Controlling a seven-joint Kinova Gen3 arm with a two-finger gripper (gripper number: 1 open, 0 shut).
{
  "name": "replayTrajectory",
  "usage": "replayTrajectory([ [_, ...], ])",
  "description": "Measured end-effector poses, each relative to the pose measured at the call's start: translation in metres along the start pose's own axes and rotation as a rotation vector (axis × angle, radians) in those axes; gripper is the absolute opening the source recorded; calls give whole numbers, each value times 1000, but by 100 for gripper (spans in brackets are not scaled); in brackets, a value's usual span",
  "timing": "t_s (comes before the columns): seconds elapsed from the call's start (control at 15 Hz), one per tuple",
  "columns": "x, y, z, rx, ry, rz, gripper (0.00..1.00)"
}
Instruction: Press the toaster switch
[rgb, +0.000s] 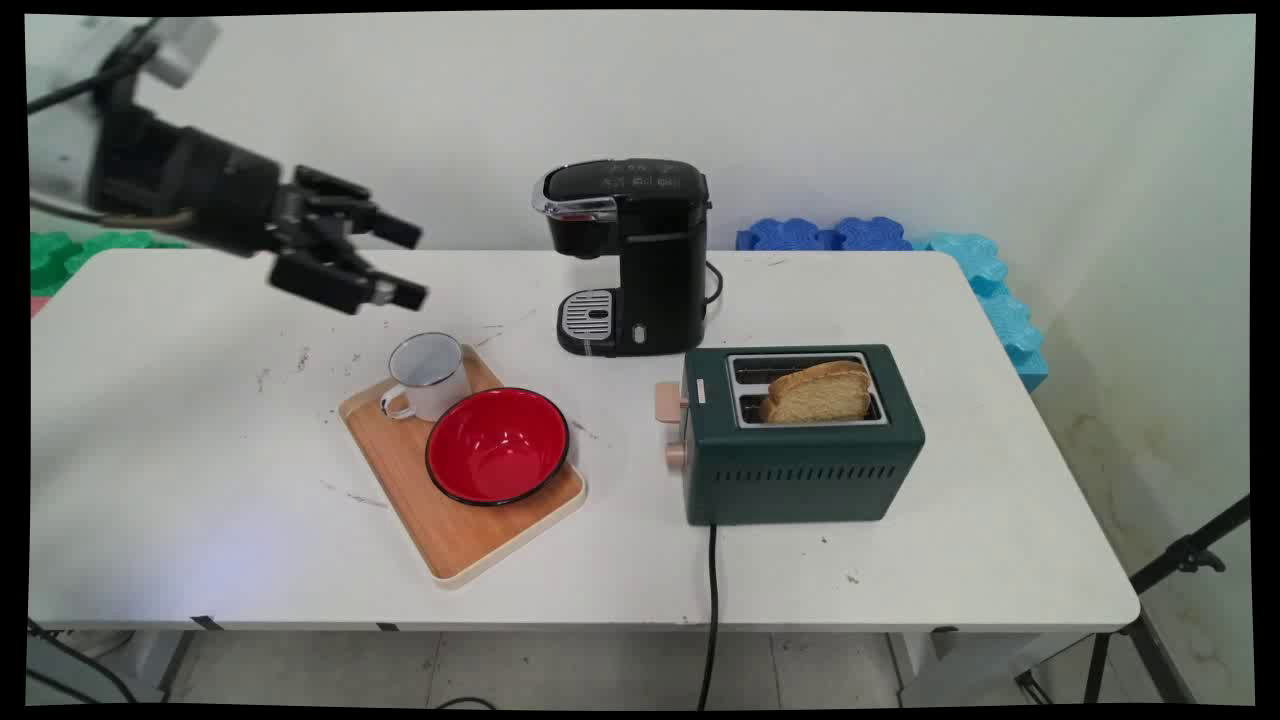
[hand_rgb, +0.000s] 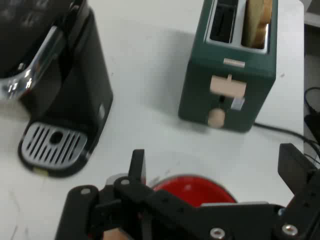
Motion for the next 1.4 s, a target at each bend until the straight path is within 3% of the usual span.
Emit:
replayTrajectory([
  [0.47, 71, 15, 76, -31, -3, 110, 100],
  [0.53, 77, 16, 87, -38, -10, 131, 0],
  [1.07, 94, 26, 158, -84, -102, 219, 0],
  [1.4, 94, 29, 182, -100, -146, 239, 0],
])
